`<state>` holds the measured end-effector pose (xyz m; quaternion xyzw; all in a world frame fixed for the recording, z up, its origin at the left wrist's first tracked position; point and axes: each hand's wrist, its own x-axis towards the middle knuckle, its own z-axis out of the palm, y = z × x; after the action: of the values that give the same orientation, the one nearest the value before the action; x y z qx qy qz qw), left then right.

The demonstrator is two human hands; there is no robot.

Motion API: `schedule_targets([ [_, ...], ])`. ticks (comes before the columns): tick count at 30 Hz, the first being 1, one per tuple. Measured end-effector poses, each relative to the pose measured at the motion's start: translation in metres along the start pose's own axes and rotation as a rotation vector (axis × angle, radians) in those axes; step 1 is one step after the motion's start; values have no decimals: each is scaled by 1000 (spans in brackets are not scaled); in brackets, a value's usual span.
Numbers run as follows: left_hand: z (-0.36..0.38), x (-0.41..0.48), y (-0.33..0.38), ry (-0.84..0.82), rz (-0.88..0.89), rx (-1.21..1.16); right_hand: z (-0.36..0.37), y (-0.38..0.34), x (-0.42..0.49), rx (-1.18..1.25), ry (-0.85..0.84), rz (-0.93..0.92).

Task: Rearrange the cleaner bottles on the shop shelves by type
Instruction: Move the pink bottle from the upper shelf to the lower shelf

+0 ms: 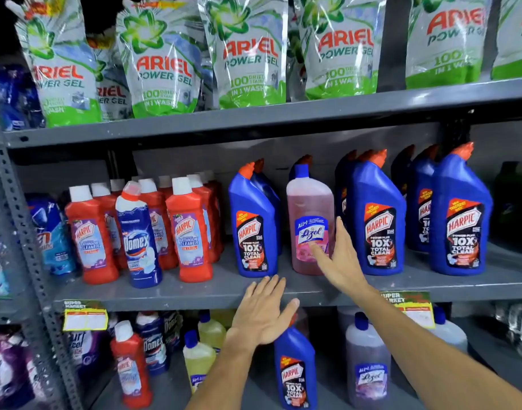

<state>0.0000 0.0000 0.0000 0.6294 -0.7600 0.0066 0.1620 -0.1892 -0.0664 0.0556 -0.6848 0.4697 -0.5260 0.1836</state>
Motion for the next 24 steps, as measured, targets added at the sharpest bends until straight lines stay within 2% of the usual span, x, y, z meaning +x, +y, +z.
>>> schedule_targets([
  [5,12,6,1,120,-39,44,11,2,17,104,22,107],
  [9,16,7,-1,165,-38,78,18,6,24,61,76,115],
  [15,18,7,1,193,-28,69,16,3,26,15,180,115],
  [21,18,5,0,199,-11,73,2,-14,37,73,118,141],
  [24,18,5,0,196,-11,72,2,-17,34,66,149,140],
])
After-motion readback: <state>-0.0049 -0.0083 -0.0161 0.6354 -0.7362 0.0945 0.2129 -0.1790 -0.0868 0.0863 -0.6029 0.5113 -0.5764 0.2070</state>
